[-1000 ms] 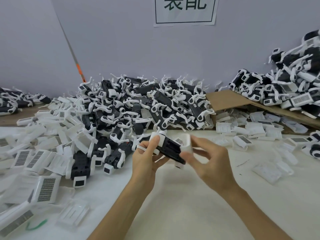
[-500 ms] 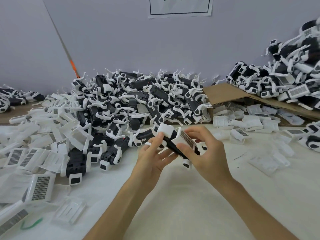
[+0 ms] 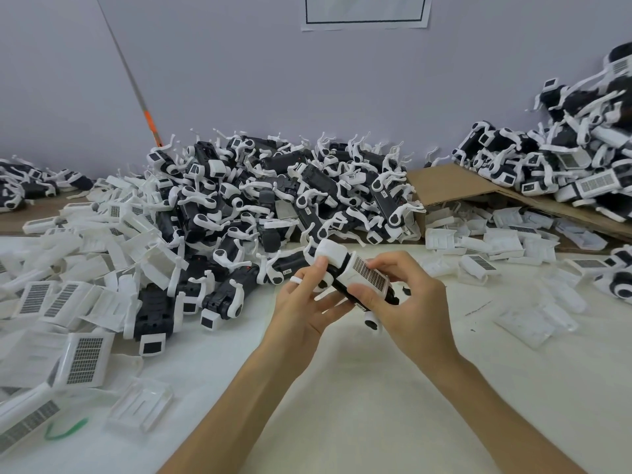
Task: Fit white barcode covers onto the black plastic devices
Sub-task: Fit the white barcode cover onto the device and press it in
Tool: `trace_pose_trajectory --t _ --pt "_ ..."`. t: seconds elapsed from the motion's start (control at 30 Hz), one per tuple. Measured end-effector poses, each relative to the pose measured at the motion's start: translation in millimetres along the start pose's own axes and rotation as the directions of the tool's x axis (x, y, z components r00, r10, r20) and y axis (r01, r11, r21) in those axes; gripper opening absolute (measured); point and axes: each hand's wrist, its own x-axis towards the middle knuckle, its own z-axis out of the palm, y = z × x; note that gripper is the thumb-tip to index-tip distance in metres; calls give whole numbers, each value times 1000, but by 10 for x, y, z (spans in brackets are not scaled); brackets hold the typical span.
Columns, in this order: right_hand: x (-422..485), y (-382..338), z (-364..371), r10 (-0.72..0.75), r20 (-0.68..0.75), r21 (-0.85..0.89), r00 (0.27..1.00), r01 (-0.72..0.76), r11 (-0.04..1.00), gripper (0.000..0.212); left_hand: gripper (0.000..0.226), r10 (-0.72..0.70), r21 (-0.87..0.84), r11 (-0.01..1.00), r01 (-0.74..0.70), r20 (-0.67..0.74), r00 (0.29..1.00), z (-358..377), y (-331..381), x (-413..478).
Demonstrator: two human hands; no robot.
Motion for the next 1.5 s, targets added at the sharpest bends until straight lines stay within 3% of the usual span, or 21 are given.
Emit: trace_pose_trajectory --t 0.23,0.37,0.5,0.63,0.8,1.0,1.2,1.5 --pt "-7 -16 6 46 0 21 999 -46 999 29 68 -34 -48 998 33 -22 999 0 -3 0" --pt "30 -15 -9 118 102 126 988 -130 983 11 57 -50 -75 996 46 -47 998 10 9 17" --pt "76 19 -73 194 156 205 968 -224 953 19 62 -48 -63 997 49 5 999 -9 12 26" --pt "95 33 -104 283 158 324 946 -320 890 13 53 -41 -42 998 44 74 996 -33 -11 34" --pt "79 31 -61 378 162 411 911 -411 814 11 32 4 38 999 -5 25 1000 -52 -71 37" --pt "102 40 -32 482 314 488 818 -575 657 20 40 76 98 992 -78 18 997 -34 -86 40" --pt "49 66 35 411 488 372 770 -609 701 49 38 105 97 989 -109 46 993 -21 -89 39" --pt "40 29 65 424 386 379 819 -560 737 50 36 70 71 994 -78 107 992 19 -118 3"
